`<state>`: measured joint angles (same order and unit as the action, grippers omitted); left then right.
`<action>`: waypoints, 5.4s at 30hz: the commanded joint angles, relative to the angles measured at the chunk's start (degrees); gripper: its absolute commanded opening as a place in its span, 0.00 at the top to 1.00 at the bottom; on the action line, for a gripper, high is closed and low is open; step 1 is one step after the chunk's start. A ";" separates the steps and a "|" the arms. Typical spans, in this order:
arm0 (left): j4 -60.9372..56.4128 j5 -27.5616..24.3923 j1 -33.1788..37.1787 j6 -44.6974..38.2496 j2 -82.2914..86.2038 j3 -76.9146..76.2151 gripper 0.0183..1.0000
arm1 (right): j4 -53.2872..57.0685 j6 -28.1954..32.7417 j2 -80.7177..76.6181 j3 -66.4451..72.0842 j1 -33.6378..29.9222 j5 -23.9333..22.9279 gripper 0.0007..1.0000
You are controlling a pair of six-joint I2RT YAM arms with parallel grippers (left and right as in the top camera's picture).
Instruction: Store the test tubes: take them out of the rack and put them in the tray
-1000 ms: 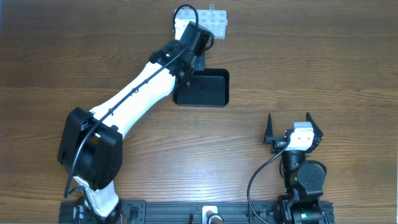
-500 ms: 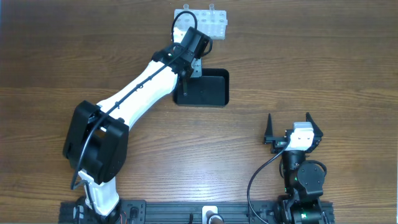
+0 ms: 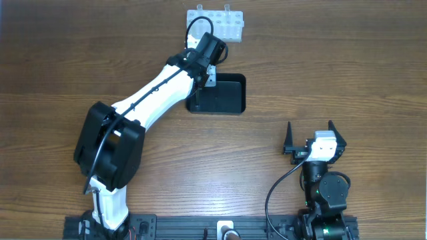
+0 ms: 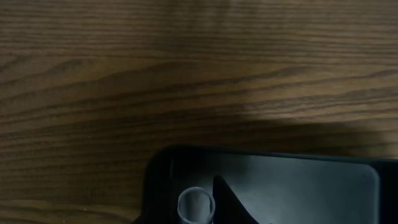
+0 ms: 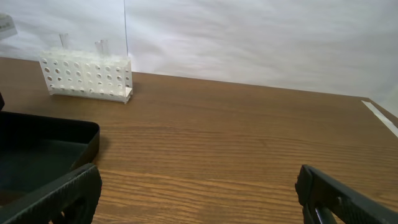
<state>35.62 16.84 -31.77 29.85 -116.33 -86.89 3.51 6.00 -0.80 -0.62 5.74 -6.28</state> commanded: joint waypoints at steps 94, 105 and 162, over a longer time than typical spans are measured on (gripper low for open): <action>-37.64 0.50 7.45 -18.95 -19.80 -20.83 0.43 | 0.20 -0.28 0.52 0.35 -0.04 0.24 0.01; -37.99 0.48 7.45 -18.95 -23.19 -24.09 0.53 | 0.17 -0.28 0.52 0.35 -0.04 0.24 0.01; -32.02 2.69 7.10 -18.99 -5.42 -24.13 0.98 | 0.20 -0.28 0.52 0.35 -0.04 0.24 0.01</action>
<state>2.79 18.46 -24.36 11.14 -128.07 -109.54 3.49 6.02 -0.80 -0.62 5.74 -6.28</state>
